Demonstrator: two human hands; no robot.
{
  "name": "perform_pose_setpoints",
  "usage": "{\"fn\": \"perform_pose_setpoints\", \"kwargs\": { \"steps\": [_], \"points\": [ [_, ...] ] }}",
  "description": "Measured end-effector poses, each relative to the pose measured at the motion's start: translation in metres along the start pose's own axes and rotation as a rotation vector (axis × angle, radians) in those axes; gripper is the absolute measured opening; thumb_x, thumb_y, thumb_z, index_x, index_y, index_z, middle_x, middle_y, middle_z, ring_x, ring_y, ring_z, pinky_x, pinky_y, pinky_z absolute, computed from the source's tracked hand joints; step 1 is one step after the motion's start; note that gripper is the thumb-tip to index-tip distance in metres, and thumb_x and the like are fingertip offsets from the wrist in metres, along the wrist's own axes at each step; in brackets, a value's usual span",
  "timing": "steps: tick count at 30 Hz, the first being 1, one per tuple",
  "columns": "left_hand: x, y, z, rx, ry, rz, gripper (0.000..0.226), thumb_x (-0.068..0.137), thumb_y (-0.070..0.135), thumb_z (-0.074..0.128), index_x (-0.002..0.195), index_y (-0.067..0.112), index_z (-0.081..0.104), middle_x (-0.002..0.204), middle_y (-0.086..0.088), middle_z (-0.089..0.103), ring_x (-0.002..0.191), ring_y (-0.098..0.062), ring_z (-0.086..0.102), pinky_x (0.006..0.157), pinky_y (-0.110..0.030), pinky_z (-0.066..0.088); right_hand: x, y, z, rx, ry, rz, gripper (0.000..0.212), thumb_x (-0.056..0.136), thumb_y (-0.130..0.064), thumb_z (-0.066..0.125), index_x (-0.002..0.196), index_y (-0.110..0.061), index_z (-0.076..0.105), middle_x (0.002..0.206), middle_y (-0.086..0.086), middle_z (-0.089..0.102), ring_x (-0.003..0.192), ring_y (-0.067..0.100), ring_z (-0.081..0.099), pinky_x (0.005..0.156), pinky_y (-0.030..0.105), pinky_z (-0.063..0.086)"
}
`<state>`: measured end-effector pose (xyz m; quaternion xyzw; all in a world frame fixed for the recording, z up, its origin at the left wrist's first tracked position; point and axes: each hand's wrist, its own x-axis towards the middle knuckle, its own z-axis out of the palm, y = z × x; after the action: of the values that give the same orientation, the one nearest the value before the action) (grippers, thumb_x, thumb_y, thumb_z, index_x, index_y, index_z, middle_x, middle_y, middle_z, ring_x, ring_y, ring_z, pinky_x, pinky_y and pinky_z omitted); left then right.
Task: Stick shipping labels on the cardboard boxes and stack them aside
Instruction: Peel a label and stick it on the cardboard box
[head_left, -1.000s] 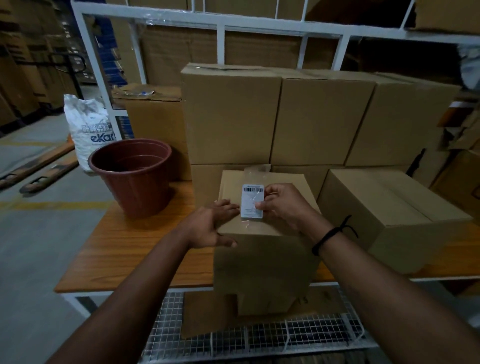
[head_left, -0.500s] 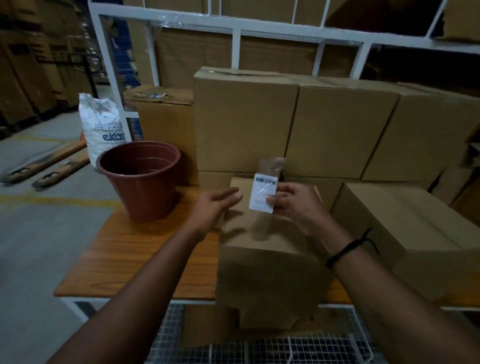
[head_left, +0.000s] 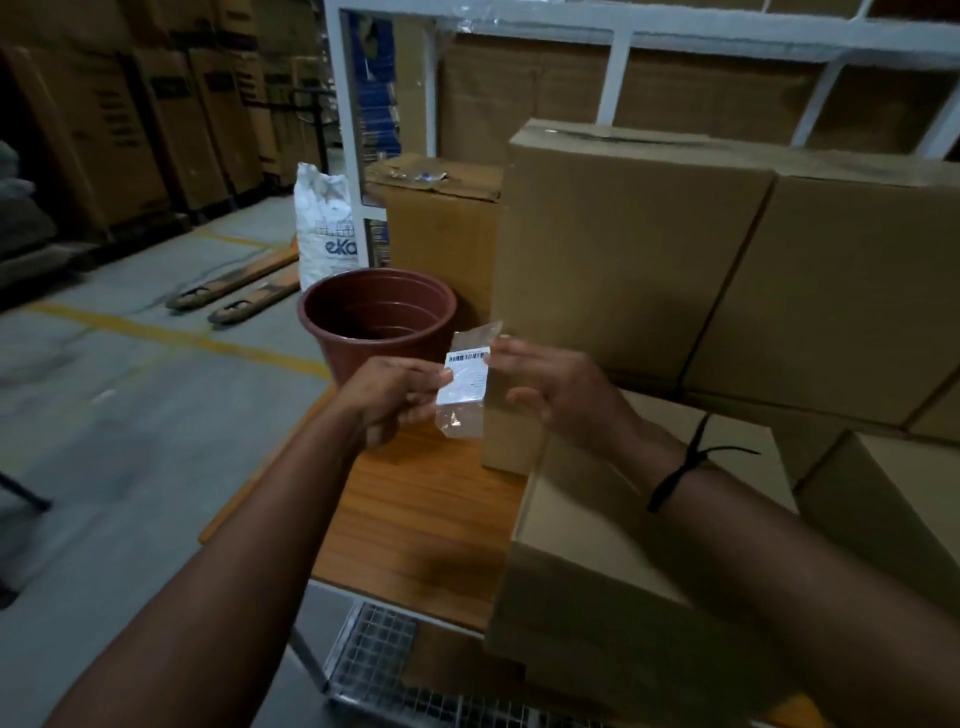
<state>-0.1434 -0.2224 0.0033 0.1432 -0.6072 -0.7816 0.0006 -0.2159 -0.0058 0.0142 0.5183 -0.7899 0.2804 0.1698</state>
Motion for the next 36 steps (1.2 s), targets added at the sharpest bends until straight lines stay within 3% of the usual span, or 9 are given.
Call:
{"fn": "perform_pose_setpoints", "kwargs": {
  "steps": [4, 7, 9, 11, 15, 20, 24, 31, 36],
  "points": [
    [0.014, 0.005, -0.023, -0.007, -0.036, -0.046, 0.027, 0.068, 0.011, 0.073, 0.092, -0.002, 0.073, 0.088, -0.016, 0.062, 0.072, -0.015, 0.045, 0.053, -0.02, 0.055, 0.036, -0.003, 0.036, -0.055, 0.037, -0.121, 0.024, 0.089, -0.005, 0.055, 0.105, -0.005, 0.073, 0.113, 0.01, 0.071, 0.105, 0.023, 0.067, 0.091, 0.039, 0.054],
    [0.028, 0.009, -0.043, 0.005, -0.023, 0.016, 0.019, 0.082, 0.013, 0.068, 0.095, 0.0, 0.071, 0.09, -0.017, 0.065, 0.074, -0.018, 0.057, 0.058, -0.023, 0.058, 0.061, -0.006, 0.05, 0.032, 0.13, -0.015, 0.018, 0.086, 0.001, 0.063, 0.098, -0.006, 0.074, 0.099, 0.004, 0.074, 0.089, 0.014, 0.069, 0.078, 0.025, 0.055],
    [0.046, 0.006, -0.069, 0.318, 0.105, 0.256, 0.017, 0.092, 0.014, 0.064, 0.103, 0.005, 0.074, 0.094, -0.012, 0.072, 0.079, -0.017, 0.065, 0.068, -0.024, 0.056, 0.077, -0.008, 0.061, 0.139, 0.165, 0.119, 0.017, 0.087, -0.002, 0.065, 0.1, -0.01, 0.074, 0.093, -0.004, 0.071, 0.079, 0.002, 0.064, 0.07, 0.012, 0.049],
    [0.069, 0.003, -0.104, 0.817, 0.314, 0.486, 0.026, 0.091, 0.017, 0.068, 0.116, 0.011, 0.072, 0.112, -0.006, 0.072, 0.101, -0.015, 0.066, 0.085, -0.026, 0.051, 0.094, -0.006, 0.075, 0.305, 0.175, 0.374, 0.016, 0.089, -0.008, 0.066, 0.103, -0.013, 0.072, 0.093, -0.007, 0.07, 0.081, 0.001, 0.066, 0.07, 0.018, 0.054],
    [0.112, -0.003, -0.151, 1.335, 0.17, 0.554, 0.049, 0.088, 0.011, 0.069, 0.136, 0.006, 0.057, 0.143, -0.013, 0.052, 0.139, -0.035, 0.04, 0.112, -0.043, 0.032, 0.13, 0.002, 0.102, 0.668, 0.221, 0.852, 0.018, 0.09, -0.008, 0.064, 0.108, -0.009, 0.065, 0.103, 0.007, 0.071, 0.089, 0.016, 0.071, 0.076, 0.038, 0.06],
    [0.127, -0.009, -0.169, 1.39, 0.192, 0.659, 0.046, 0.078, -0.006, 0.065, 0.121, 0.009, 0.069, 0.121, -0.012, 0.068, 0.114, -0.034, 0.062, 0.089, -0.036, 0.049, 0.18, 0.013, 0.123, 0.945, 0.284, 1.141, 0.028, 0.091, 0.002, 0.061, 0.118, 0.008, 0.056, 0.11, 0.021, 0.067, 0.094, 0.025, 0.07, 0.074, 0.033, 0.06],
    [0.122, -0.006, -0.171, 1.379, 0.226, 0.804, 0.038, 0.079, 0.016, 0.046, 0.101, 0.012, 0.078, 0.096, -0.009, 0.075, 0.089, -0.032, 0.068, 0.067, -0.036, 0.056, 0.209, 0.015, 0.137, 1.017, 0.284, 1.167, 0.034, 0.09, 0.005, 0.062, 0.122, 0.007, 0.053, 0.098, 0.012, 0.067, 0.082, 0.019, 0.07, 0.063, 0.026, 0.06],
    [0.105, -0.016, -0.195, 1.356, 0.106, 0.927, 0.034, 0.082, 0.015, 0.049, 0.1, 0.009, 0.077, 0.097, -0.007, 0.075, 0.089, -0.028, 0.069, 0.072, -0.035, 0.056, 0.232, 0.012, 0.166, 0.887, 0.113, 1.315, 0.026, 0.088, 0.004, 0.064, 0.113, 0.003, 0.059, 0.105, 0.018, 0.069, 0.084, 0.024, 0.071, 0.047, 0.026, 0.056],
    [0.089, -0.023, -0.2, 1.279, 0.051, 0.981, 0.027, 0.086, 0.013, 0.052, 0.098, 0.009, 0.076, 0.097, -0.004, 0.074, 0.089, -0.024, 0.068, 0.077, -0.031, 0.054, 0.229, 0.007, 0.187, 0.751, -0.058, 1.289, 0.036, 0.089, 0.006, 0.061, 0.124, 0.007, 0.053, 0.121, 0.021, 0.062, 0.107, 0.032, 0.065, 0.07, 0.033, 0.057]
  ]
}}
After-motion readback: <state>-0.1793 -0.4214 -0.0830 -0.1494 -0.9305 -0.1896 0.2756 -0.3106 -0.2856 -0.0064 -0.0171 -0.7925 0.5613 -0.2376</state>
